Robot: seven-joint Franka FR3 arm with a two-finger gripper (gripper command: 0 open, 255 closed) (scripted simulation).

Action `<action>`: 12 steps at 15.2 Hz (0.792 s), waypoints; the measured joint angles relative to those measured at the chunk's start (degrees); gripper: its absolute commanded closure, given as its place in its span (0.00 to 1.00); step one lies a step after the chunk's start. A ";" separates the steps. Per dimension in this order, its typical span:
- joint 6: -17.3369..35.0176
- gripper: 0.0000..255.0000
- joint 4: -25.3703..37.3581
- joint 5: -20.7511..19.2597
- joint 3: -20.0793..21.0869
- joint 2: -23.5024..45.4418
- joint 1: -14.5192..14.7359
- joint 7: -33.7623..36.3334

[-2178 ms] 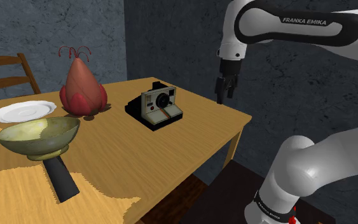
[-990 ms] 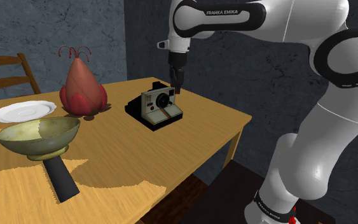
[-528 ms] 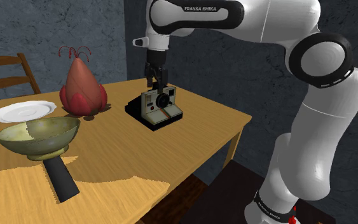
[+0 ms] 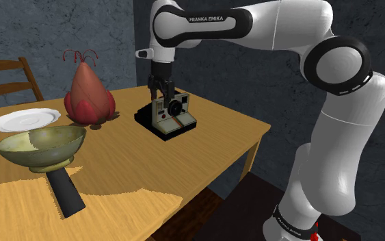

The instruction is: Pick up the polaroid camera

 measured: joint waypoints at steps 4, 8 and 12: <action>1.28 1.00 -1.43 0.00 0.03 -0.23 0.04 -0.04; 1.28 1.00 -1.42 0.00 0.03 -0.23 0.04 -0.05; 1.33 1.00 -1.48 0.01 0.04 -0.27 0.04 -0.06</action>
